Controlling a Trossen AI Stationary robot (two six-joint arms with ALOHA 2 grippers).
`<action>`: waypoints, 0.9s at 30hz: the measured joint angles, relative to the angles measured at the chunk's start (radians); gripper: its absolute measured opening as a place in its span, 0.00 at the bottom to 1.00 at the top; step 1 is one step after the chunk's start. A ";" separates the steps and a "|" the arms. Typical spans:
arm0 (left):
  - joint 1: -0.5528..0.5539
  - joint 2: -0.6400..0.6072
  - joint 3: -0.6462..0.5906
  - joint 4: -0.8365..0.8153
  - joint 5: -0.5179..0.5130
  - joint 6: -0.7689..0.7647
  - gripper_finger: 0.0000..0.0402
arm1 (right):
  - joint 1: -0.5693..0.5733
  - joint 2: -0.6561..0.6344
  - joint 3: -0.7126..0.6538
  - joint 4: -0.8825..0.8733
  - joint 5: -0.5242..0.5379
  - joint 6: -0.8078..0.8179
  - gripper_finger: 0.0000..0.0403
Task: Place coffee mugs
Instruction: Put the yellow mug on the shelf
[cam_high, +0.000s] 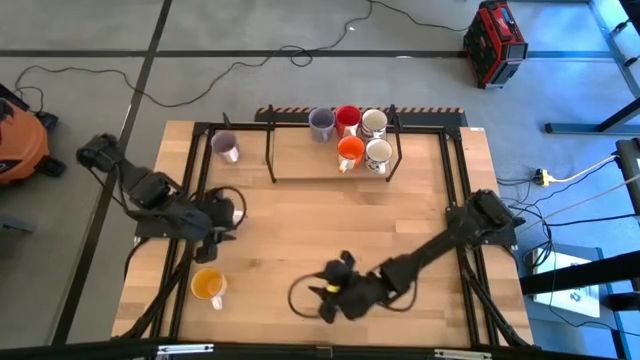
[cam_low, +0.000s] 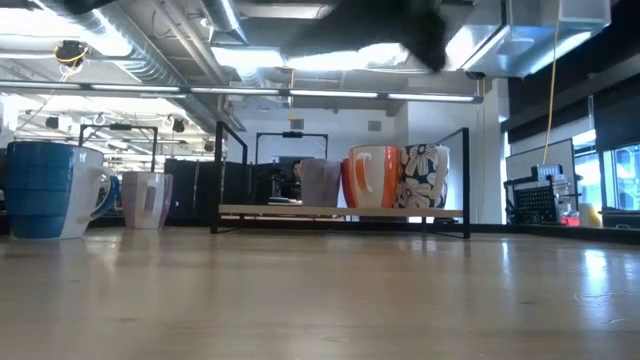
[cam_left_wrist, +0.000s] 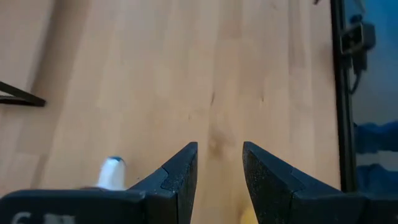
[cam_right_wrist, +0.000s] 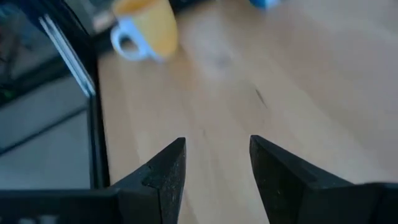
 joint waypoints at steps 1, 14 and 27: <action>-0.018 -0.010 -0.014 0.001 0.004 -0.010 0.30 | -0.016 0.008 0.000 0.053 -0.006 -0.037 0.41; -0.236 -0.129 -0.158 0.004 0.005 -0.213 0.30 | -0.135 0.233 0.255 0.256 -0.188 -0.334 0.41; -0.251 -0.130 -0.186 0.003 -0.037 -0.199 0.30 | -0.146 0.526 0.577 0.276 -0.237 -0.465 0.41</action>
